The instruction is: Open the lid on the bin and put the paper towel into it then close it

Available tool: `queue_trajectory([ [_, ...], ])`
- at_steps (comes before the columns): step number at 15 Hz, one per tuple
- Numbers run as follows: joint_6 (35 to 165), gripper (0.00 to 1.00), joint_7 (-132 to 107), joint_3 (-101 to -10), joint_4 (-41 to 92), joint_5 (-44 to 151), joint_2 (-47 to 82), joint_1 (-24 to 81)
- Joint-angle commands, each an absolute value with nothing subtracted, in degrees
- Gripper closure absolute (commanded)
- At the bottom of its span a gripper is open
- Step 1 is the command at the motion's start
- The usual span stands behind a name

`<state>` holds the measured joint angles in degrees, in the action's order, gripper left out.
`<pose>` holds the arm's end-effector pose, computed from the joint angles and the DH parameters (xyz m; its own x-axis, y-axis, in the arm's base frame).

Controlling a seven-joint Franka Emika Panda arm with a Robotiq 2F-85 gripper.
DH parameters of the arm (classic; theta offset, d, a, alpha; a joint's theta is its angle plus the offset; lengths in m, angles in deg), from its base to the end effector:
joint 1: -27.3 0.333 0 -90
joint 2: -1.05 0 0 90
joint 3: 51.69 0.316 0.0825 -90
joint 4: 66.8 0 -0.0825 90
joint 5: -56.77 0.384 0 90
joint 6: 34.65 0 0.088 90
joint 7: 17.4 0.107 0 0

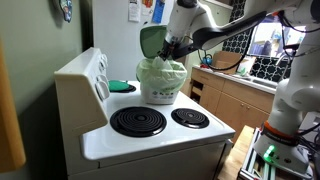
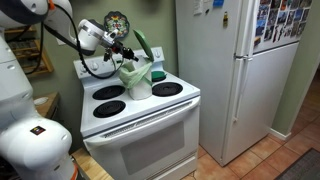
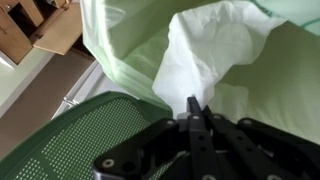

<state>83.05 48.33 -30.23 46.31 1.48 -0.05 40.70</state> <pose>0.4927 0.2907 0.5064 0.7458 0.0839 0.6609 -0.2527 -0.8823 0.3971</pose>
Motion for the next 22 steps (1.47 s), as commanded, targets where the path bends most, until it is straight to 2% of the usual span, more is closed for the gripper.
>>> queue_trajectory([
  [1, 81.15, 1.00, 48.76, -31.06, 46.07, 4.10, 2.27, 43.19],
  [2, 81.84, 1.00, 48.18, -31.20, 46.15, 5.08, 2.64, 43.48],
  [4, 82.23, 0.73, 47.38, -31.40, 46.04, 6.42, 3.33, 43.96],
  [5, 83.26, 0.68, 47.04, -31.56, 46.28, 6.61, 3.19, 44.11],
  [13, 84.76, 0.07, 47.19, -30.90, 47.55, 4.01, -2.24, 46.07],
  [14, 84.06, 0.01, 46.42, -30.74, 47.39, 5.24, -3.05, 46.32],
  [22, 72.23, 0.01, 47.87, -29.26, 43.28, 22.90, -6.87, 47.25],
])
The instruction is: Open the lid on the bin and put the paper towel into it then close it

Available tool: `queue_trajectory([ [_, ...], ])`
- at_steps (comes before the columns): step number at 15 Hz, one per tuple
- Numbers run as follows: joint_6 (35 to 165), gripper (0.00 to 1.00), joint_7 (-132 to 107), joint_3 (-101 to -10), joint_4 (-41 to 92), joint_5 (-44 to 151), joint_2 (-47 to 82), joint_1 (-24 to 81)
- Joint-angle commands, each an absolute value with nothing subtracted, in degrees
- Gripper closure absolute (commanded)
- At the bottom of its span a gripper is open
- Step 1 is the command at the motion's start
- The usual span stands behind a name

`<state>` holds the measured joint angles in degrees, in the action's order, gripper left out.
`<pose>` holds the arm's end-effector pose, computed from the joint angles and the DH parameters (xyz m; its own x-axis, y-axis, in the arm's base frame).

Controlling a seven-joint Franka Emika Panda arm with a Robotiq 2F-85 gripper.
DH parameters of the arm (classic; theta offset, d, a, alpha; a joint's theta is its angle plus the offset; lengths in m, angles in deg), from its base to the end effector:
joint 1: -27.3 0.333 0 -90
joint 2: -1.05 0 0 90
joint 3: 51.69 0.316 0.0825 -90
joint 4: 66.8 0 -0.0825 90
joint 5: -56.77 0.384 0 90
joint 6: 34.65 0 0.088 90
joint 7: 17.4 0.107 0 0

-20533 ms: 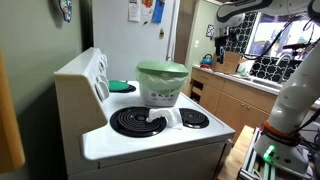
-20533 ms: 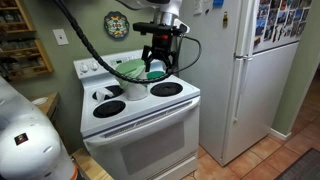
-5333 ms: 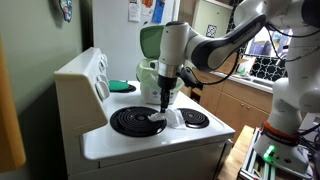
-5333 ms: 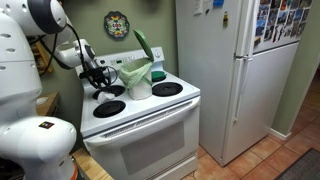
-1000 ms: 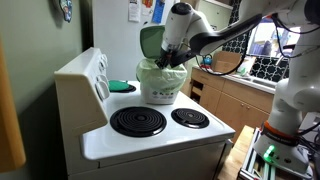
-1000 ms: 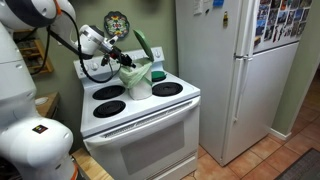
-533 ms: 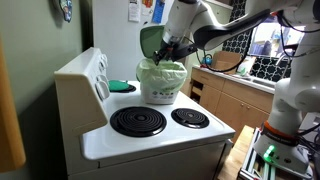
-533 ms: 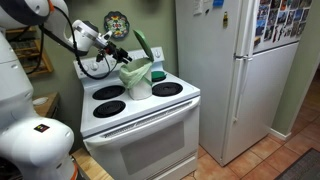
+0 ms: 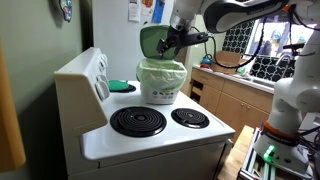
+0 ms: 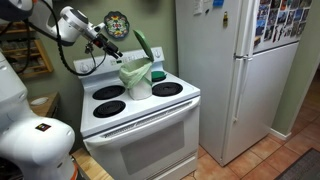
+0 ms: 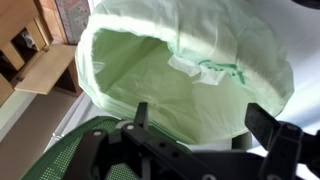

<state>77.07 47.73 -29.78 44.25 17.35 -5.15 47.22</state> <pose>0.4299 0.3382 0.5537 0.8035 -0.0589 0.5924 -0.2538 -0.9341 0.2512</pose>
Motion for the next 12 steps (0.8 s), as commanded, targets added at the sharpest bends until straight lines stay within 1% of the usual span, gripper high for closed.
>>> queue_trajectory([
  [1, 71.28, 0.00, 48.63, -29.16, 43.03, 24.39, -7.40, 47.06],
  [4, 68.39, 0.00, 50.50, -28.69, 41.86, 26.45, -8.45, 46.68],
  [6, 68.67, 0.00, 51.54, -28.59, 41.63, 25.54, -9.34, 46.27],
  [11, 77.82, 0.00, 42.20, -29.93, 41.95, 19.69, -11.36, 44.99],
  [12, 75.24, 0.00, 45.39, -28.69, 40.91, 20.79, -10.04, 44.94],
])
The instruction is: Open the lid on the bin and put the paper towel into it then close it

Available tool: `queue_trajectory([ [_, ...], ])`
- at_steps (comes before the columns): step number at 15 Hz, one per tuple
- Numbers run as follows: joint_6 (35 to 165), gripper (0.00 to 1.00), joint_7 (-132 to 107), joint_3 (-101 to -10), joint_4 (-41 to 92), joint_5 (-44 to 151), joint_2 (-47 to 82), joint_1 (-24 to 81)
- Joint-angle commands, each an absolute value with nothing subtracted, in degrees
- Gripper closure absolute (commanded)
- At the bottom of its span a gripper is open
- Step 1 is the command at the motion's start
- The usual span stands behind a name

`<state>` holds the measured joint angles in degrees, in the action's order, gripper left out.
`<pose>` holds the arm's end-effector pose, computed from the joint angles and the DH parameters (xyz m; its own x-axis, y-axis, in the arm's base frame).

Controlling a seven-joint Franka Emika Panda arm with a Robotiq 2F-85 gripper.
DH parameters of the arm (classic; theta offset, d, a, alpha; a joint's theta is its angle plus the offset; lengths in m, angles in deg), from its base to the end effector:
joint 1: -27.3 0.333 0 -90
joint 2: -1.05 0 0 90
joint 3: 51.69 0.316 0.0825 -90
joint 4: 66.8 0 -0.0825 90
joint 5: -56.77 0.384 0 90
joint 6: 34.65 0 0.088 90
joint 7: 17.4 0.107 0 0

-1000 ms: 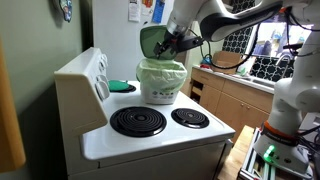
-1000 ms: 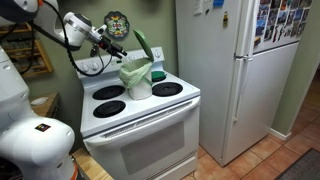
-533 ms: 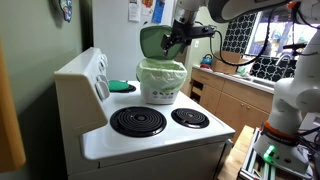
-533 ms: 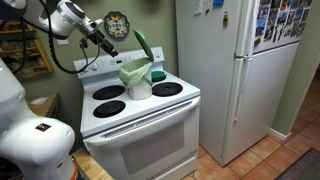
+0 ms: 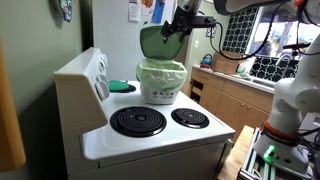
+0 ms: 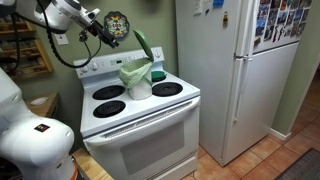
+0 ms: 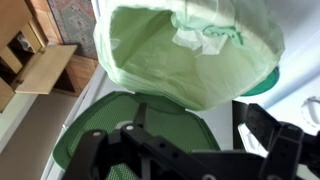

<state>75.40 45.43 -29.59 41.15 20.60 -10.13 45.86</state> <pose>0.4151 0.3247 0.6201 0.7656 -0.1129 0.6333 -0.2822 -0.9437 0.1729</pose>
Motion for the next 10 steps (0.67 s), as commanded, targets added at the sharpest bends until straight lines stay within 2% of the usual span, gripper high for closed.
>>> queue_trajectory([
  [1, 76.34, 0.00, 44.07, -28.86, 40.91, 20.42, -10.29, 44.57],
  [5, 78.43, 0.00, 42.50, -28.96, 41.52, 17.96, -10.87, 44.11],
  [10, 93.55, 0.00, 28.94, -33.36, 42.93, 11.31, -13.81, 41.99],
])
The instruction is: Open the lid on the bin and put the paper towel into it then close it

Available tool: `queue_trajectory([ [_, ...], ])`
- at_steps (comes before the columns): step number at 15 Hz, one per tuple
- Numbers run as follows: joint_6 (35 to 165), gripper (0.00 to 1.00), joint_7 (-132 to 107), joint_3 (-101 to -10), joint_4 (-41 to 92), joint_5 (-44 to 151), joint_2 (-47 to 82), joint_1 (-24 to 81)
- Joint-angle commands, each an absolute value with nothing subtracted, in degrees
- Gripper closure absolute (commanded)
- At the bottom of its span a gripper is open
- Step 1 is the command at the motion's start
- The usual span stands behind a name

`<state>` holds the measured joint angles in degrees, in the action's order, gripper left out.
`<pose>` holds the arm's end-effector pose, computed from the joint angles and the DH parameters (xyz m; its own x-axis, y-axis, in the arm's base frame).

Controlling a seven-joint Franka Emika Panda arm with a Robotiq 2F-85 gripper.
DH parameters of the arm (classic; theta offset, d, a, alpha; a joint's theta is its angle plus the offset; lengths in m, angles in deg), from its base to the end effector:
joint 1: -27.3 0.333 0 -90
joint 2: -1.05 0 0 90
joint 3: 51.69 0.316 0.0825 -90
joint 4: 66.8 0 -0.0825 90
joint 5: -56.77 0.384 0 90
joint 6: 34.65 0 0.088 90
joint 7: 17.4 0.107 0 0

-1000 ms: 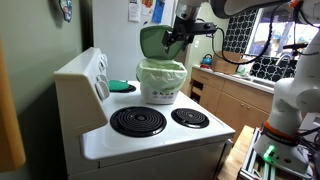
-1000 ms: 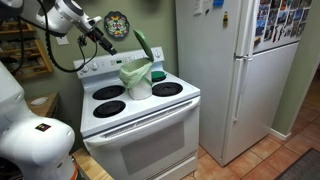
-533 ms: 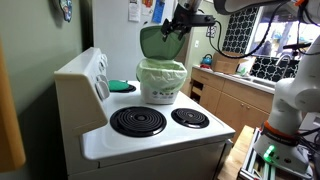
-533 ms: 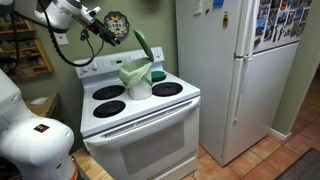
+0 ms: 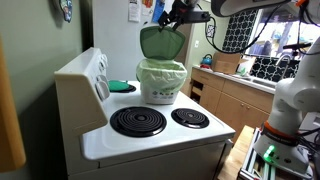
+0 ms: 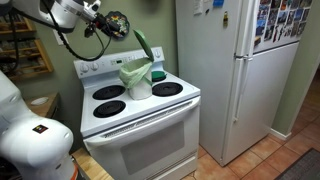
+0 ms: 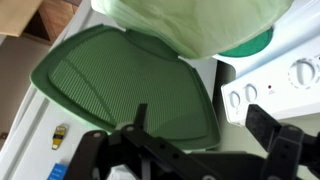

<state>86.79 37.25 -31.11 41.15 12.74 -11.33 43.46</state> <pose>0.4351 0.3104 0.6533 0.6552 0.0830 0.7509 -0.1364 -0.9646 0.2256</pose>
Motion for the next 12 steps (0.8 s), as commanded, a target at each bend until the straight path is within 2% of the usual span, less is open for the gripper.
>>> queue_trajectory([
  [1, 97.02, 0.00, 24.95, -34.56, 43.24, 12.08, -14.07, 41.51],
  [7, 112.46, 0.00, 5.30, -39.46, 45.13, 19.69, -14.48, 38.61],
  [12, 110.14, 0.00, -3.59, -40.23, 46.96, 32.13, -14.58, 37.52],
])
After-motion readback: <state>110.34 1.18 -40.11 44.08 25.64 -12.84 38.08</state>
